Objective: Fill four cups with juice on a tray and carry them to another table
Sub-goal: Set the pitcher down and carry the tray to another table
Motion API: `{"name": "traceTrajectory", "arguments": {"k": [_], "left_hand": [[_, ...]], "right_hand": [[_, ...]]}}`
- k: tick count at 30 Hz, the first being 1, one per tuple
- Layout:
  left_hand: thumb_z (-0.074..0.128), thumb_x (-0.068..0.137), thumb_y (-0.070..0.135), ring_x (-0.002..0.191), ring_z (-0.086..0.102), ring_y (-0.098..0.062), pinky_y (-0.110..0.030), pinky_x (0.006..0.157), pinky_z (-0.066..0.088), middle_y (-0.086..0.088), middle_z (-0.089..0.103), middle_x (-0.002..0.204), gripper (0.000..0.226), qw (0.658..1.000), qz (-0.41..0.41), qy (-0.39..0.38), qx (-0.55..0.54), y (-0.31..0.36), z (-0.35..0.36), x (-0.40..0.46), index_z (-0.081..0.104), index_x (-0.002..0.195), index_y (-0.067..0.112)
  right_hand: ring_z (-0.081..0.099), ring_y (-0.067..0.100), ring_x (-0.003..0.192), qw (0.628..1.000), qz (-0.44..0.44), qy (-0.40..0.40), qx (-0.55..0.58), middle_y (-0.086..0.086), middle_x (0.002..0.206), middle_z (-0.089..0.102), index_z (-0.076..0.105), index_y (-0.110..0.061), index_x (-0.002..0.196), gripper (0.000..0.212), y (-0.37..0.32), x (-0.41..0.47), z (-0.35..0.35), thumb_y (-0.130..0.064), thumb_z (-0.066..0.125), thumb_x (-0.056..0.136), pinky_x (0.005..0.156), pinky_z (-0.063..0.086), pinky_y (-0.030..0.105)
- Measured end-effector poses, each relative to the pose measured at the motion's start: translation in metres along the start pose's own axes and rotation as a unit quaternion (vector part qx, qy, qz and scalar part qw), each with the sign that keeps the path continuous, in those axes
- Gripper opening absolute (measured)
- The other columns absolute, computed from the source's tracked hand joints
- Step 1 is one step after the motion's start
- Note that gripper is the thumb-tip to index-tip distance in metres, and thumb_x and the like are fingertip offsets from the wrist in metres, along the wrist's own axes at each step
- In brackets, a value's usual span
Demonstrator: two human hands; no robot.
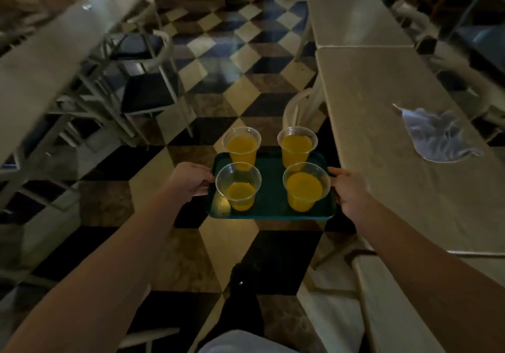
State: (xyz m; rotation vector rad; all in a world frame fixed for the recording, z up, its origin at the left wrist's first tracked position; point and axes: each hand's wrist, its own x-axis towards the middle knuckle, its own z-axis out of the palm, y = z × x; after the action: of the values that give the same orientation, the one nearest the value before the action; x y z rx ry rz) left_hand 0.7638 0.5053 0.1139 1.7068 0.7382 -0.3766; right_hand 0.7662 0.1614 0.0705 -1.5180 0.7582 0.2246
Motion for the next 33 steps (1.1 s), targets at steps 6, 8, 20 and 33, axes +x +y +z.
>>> {"name": "traceTrajectory", "arguments": {"k": [6, 8, 20, 33], "left_hand": [[0.063, 0.081, -0.013, 0.063, 0.072, -0.022, -0.027, 0.047, 0.057, -0.018, 0.072, 0.087, 0.019, 0.999, 0.028, 0.007, -0.016, 0.071, -0.041, 0.094, 0.069, 0.098, -0.005], [0.063, 0.084, -0.012, 0.058, 0.072, -0.018, -0.026, 0.047, 0.058, -0.015, 0.071, 0.085, 0.014, 0.999, 0.032, -0.006, -0.022, 0.097, -0.051, 0.122, 0.07, 0.09, -0.002], [0.062, 0.088, -0.008, 0.08, 0.069, -0.022, -0.03, 0.055, 0.061, -0.015, 0.069, 0.095, 0.016, 0.999, 0.022, -0.044, -0.014, 0.232, -0.078, 0.279, 0.068, 0.097, 0.003], [0.063, 0.085, -0.011, 0.082, 0.071, -0.026, -0.031, 0.056, 0.061, -0.022, 0.071, 0.101, 0.024, 0.999, 0.015, -0.042, -0.021, 0.37, -0.049, 0.458, 0.068, 0.108, -0.004]], "right_hand": [[0.073, 0.029, 0.094, 1.0, 0.002, 0.014, -0.001, 0.005, 0.099, 0.076, 0.075, -0.022, 0.108, 0.024, -0.06, 0.056, 0.086, -0.006, 0.073, 0.089, 0.086, 0.061, 0.046], [0.073, 0.027, 0.092, 1.0, -0.005, 0.024, 0.004, 0.007, 0.1, 0.076, 0.075, -0.02, 0.112, 0.027, -0.079, 0.076, 0.109, -0.005, 0.069, 0.091, 0.085, 0.061, 0.046], [0.073, 0.025, 0.094, 0.998, -0.028, 0.045, 0.037, 0.008, 0.102, 0.076, 0.075, -0.015, 0.112, 0.026, -0.204, 0.18, 0.215, -0.002, 0.071, 0.089, 0.088, 0.061, 0.046], [0.069, 0.03, 0.102, 0.998, 0.011, 0.035, 0.041, 0.01, 0.121, 0.067, 0.077, -0.024, 0.096, 0.022, -0.317, 0.367, 0.281, -0.009, 0.077, 0.081, 0.09, 0.059, 0.052]]}}
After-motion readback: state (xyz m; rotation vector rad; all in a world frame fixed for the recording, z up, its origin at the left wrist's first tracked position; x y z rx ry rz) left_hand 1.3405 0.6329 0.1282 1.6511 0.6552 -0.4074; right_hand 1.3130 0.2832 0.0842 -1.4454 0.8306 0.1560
